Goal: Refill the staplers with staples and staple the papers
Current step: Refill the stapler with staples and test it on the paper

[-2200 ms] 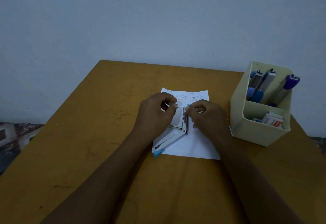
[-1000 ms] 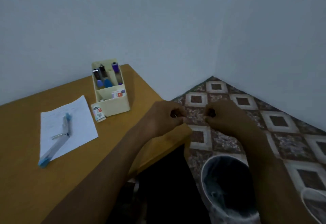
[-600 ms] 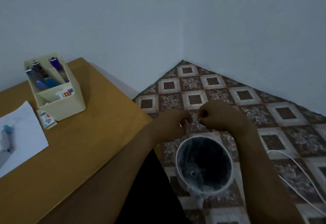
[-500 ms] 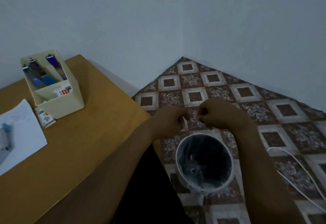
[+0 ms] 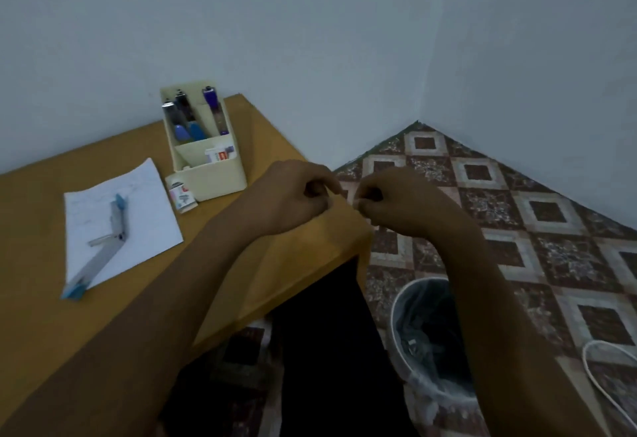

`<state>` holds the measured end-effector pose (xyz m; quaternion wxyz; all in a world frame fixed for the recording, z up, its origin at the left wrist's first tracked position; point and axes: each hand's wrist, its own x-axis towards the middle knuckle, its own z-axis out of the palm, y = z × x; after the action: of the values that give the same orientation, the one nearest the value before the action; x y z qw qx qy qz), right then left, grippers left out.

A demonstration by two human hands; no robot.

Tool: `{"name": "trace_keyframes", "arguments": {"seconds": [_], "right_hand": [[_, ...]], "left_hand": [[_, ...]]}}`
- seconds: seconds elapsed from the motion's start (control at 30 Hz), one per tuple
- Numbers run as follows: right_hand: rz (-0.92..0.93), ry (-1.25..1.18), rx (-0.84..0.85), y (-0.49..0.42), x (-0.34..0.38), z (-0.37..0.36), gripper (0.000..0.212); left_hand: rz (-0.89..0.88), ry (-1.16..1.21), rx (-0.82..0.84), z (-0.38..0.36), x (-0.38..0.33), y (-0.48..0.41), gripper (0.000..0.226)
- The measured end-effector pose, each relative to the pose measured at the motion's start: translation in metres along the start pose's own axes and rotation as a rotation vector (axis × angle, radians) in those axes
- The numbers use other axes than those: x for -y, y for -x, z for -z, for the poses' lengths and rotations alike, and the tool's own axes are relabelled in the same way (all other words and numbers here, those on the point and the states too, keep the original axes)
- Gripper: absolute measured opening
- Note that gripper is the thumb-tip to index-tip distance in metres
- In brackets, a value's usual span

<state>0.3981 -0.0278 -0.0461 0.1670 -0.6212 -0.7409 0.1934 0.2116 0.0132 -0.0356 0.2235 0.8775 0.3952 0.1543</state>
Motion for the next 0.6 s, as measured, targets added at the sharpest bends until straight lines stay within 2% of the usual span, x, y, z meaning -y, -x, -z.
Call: {"name": "trace_keyframes", "arguments": {"seconds": [0.37,0.5,0.6], "right_hand": [[0.318,-0.055,0.051,-0.081,0.145,-0.063,0.012],[0.324,0.001,0.008,-0.105,0.182,-0.100,0.015],[0.279,0.099,-0.039,-0.119,0.203,-0.129,0.028]], "left_hand": [[0.331,0.071,-0.348,0.083,0.101,0.110,0.013],[0.435,0.035,-0.452,0.096,0.139,0.146,0.010],[0.490,0.057,-0.537,0.101,0.164,0.165,0.012]]}}
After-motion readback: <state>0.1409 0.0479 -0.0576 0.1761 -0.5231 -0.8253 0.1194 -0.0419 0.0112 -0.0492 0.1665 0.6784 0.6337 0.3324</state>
